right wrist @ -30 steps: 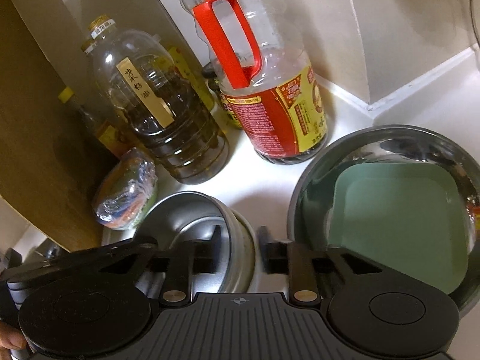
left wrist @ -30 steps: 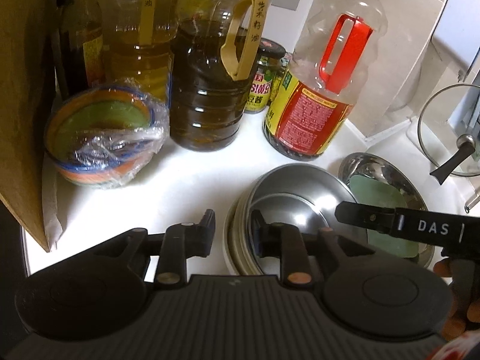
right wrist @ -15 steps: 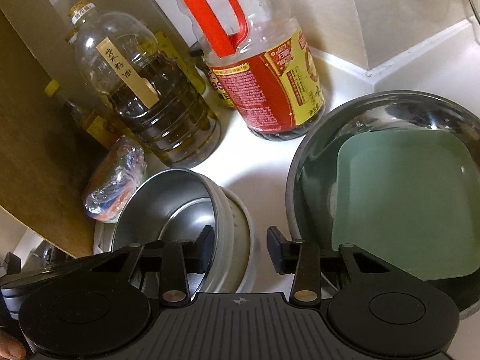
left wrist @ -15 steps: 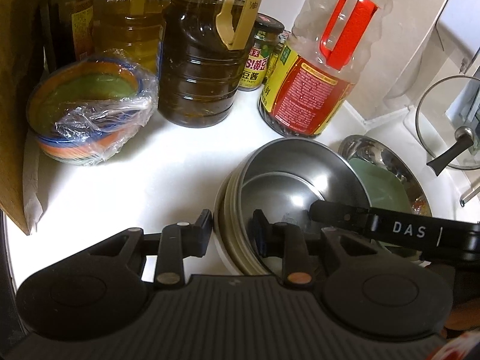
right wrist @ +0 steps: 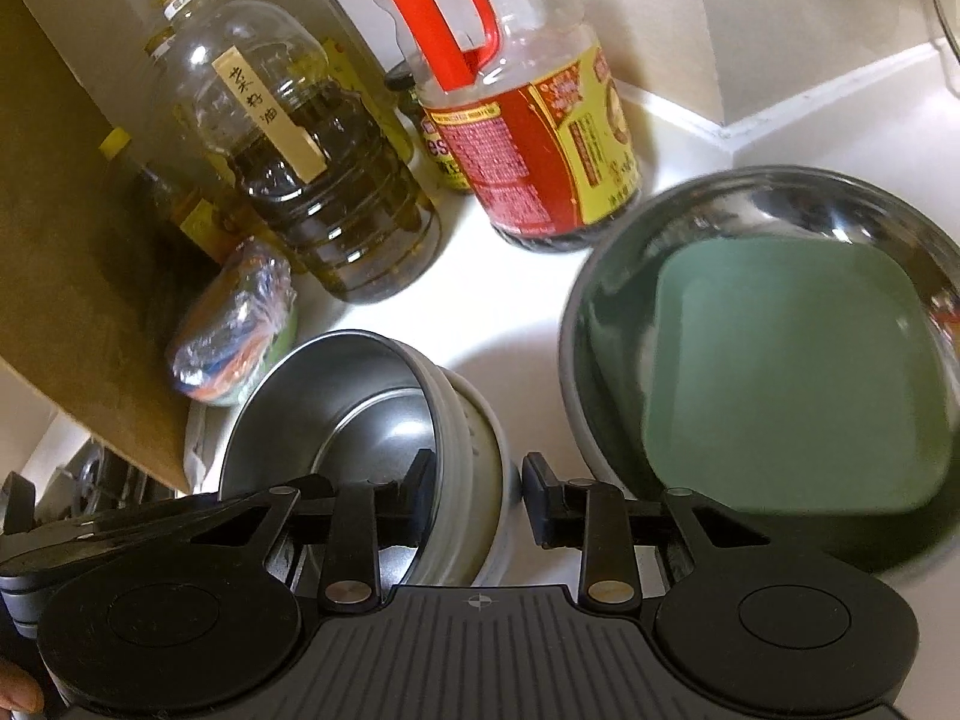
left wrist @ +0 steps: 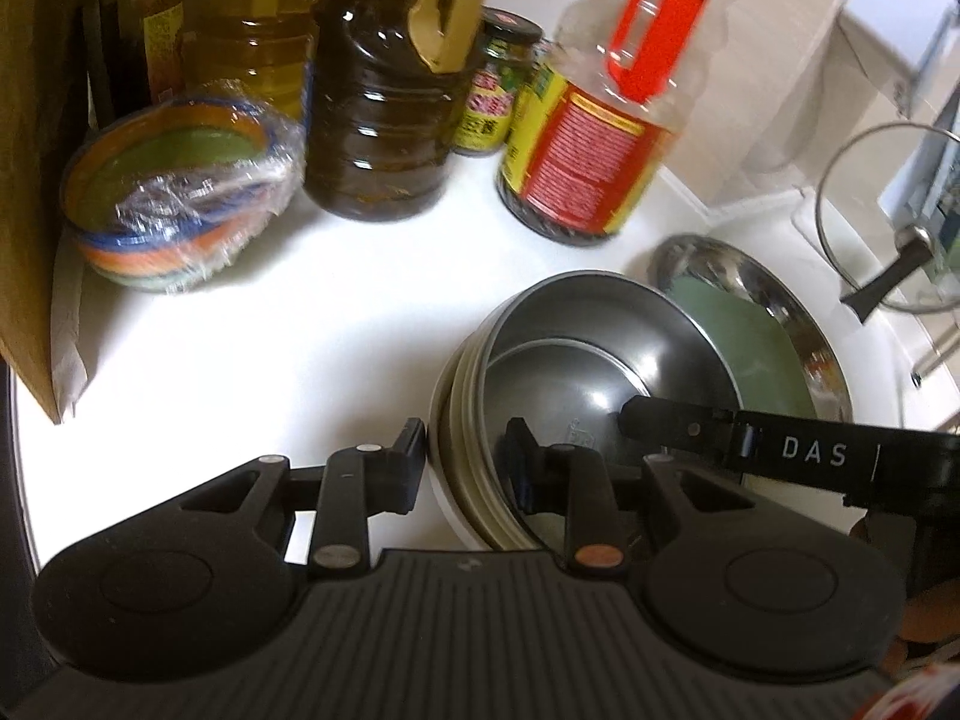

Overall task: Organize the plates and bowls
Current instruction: 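Lift the stack and carry it over the steel plate with green tray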

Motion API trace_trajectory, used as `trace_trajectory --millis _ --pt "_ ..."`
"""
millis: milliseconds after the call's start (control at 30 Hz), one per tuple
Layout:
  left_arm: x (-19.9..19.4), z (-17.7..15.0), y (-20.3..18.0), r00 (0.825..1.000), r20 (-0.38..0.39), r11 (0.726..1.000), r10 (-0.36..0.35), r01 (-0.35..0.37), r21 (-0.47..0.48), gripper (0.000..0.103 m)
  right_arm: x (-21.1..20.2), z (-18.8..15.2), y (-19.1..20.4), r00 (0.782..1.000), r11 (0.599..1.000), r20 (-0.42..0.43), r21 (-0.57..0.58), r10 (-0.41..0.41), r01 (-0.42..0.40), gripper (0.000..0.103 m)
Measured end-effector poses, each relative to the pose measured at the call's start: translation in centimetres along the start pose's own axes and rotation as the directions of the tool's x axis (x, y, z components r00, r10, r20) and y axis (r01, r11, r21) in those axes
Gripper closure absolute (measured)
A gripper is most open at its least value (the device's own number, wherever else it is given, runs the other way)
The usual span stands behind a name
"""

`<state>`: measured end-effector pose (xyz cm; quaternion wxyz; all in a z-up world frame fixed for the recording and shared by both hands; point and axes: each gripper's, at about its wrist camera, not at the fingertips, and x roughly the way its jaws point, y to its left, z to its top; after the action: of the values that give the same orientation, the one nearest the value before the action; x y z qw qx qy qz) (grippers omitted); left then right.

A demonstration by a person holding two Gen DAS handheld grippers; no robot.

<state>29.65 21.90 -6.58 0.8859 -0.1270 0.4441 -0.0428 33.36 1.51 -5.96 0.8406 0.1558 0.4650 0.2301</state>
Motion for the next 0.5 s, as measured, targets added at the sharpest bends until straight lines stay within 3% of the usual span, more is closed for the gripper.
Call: trace_trajectory --millis 233,500 --pt "-1.0 -2.4 -2.2 1.000 -0.007 0.999 -0.007 0.008 0.040 0.077 -2.5 -1.8 -1.2 1.000 1.000 -0.009 0.017 -0.019 0.019 0.072" --pt "-1.0 -3.0 -3.5 1.000 -0.009 0.998 0.001 -0.001 0.057 0.077 -3.9 -2.8 -1.3 0.996 0.997 0.034 0.009 -0.078 0.077 0.073"
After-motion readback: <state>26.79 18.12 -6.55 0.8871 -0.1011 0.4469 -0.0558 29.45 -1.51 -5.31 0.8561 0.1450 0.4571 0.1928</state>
